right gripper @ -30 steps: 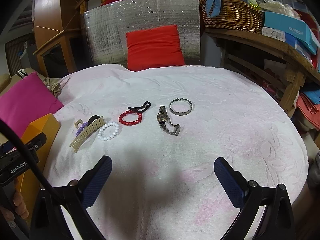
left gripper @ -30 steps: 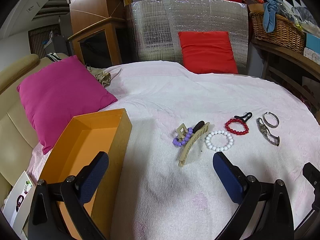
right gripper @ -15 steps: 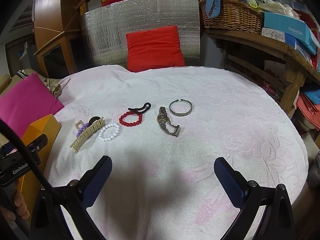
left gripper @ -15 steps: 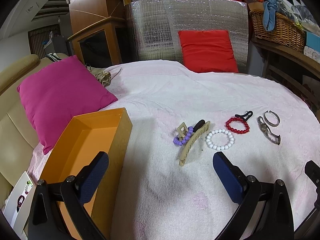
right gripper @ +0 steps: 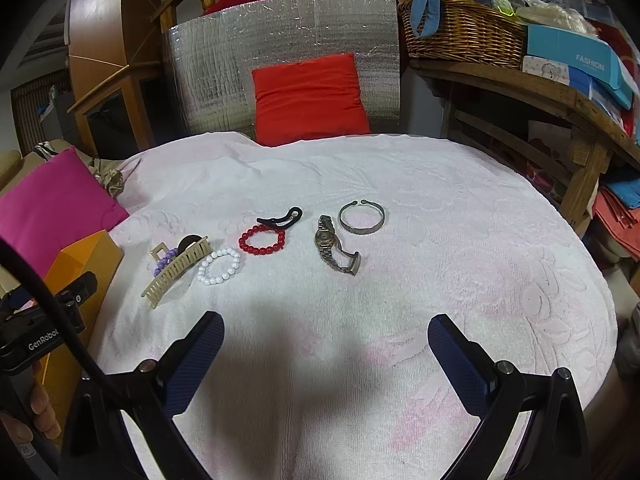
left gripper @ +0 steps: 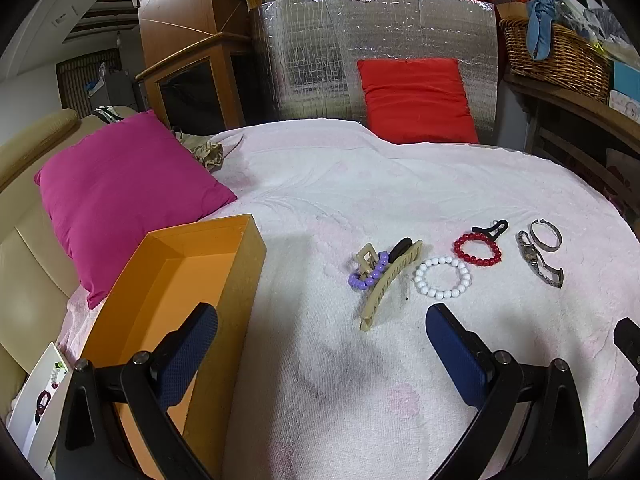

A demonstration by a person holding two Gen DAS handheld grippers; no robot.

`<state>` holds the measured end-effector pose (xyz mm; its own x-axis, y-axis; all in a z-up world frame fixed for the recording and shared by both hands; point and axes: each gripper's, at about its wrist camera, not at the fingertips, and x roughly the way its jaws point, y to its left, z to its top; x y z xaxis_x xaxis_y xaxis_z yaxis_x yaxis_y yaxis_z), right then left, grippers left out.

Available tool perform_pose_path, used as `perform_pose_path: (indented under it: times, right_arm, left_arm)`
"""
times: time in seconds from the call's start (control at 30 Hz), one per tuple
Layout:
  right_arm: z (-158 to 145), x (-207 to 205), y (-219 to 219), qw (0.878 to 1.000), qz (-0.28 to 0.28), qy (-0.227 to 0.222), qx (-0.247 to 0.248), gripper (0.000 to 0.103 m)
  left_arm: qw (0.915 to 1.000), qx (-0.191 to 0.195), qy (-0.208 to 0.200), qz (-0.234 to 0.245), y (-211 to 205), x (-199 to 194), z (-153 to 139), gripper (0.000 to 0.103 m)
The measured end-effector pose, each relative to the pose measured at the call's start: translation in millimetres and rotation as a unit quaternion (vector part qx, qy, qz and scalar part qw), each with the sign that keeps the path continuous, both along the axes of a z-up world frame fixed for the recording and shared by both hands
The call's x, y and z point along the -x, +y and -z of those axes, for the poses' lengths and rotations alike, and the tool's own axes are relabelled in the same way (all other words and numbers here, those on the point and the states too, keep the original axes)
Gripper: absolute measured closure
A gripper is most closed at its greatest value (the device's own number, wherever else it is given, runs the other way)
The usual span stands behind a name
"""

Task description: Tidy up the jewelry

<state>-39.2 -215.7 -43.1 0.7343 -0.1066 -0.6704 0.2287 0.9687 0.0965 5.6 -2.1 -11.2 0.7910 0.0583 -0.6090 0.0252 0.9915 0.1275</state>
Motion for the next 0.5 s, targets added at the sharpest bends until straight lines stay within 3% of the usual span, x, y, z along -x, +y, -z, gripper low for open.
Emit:
perform_pose_path:
  times: [0.5]
  right_arm:
    - [-0.6,-0.3,-2.5,1.0,0.001,-0.003,-0.001,0.0]
  left_arm:
    - [0.9999,0.006,0.013,0.003,7.8,-6.1,0.1,0.0]
